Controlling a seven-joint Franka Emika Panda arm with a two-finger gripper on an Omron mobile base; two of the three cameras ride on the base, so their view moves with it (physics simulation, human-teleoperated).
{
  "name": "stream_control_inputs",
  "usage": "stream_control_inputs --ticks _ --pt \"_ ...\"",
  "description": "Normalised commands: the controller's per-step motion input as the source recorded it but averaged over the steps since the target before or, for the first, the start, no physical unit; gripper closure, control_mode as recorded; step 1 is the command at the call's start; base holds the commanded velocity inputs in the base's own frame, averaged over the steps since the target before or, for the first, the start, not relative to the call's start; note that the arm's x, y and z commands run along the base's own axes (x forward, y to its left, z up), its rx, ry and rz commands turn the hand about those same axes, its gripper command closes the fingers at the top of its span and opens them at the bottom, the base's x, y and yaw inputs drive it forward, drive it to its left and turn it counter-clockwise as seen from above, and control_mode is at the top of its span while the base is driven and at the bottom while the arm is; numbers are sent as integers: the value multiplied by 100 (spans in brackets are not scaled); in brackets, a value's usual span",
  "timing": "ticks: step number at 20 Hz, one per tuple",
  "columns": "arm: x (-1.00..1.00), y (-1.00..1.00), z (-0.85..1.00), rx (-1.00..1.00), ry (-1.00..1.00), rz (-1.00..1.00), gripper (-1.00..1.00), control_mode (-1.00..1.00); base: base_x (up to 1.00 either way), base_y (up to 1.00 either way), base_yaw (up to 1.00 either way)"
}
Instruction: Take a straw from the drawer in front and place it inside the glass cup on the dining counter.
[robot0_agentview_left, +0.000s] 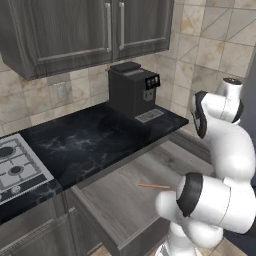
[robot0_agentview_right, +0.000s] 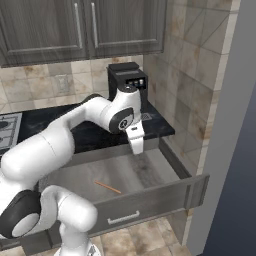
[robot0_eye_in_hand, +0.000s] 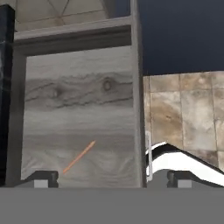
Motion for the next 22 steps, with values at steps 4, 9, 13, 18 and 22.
stream_control_inputs --ticks 4,9,13,18,22 --pt "-8 62 -20 0 6 52 -100 -100 0 0 0" --pt "-22 76 -33 -1 0 46 -100 -100 0 0 0" --pt "-17 75 -34 -1 0 47 -100 -100 0 0 0" --pt "4 59 -15 0 -1 46 -100 -100 0 0 0" --pt "18 25 -2 -3 -2 48 -100 -100 0 0 0"
